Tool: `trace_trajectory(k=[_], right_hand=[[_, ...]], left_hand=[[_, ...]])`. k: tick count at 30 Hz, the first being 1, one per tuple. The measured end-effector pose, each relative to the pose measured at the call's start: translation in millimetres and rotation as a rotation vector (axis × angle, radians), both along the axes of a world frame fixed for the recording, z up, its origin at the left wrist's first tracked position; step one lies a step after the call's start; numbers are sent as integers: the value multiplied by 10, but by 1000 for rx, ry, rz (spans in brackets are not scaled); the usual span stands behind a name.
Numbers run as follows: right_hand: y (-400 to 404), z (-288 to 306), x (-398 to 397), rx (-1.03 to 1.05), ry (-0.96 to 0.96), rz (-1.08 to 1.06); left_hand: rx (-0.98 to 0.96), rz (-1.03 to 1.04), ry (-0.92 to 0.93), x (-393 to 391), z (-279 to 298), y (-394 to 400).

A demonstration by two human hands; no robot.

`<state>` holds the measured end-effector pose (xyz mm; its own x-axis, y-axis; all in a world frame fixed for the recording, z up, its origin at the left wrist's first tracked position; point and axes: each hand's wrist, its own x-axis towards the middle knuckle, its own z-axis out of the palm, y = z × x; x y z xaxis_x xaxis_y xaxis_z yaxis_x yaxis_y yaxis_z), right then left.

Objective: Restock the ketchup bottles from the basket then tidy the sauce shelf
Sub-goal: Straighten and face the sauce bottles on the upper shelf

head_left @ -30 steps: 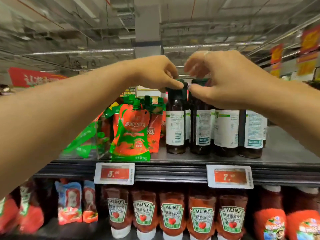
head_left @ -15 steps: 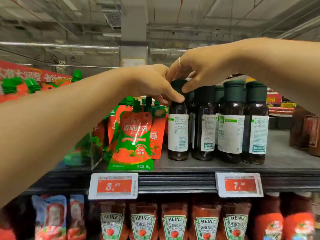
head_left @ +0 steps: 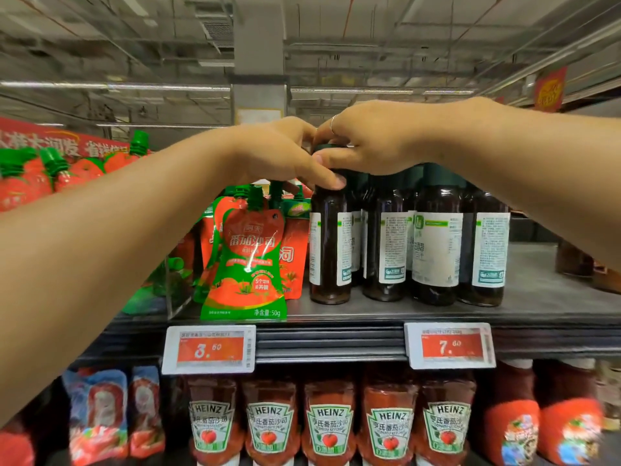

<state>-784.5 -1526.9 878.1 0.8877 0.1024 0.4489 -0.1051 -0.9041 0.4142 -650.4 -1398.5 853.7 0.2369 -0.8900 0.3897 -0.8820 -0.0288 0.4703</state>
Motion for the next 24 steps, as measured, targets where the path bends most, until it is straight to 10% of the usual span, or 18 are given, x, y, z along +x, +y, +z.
trace_trajectory(k=[10, 24], right_hand=[[315, -645, -583, 454, -593, 38], [551, -1898, -277, 826, -538, -160]], left_hand=[[44, 65, -120, -194, 280, 75], [192, -116, -157, -117, 428, -22]])
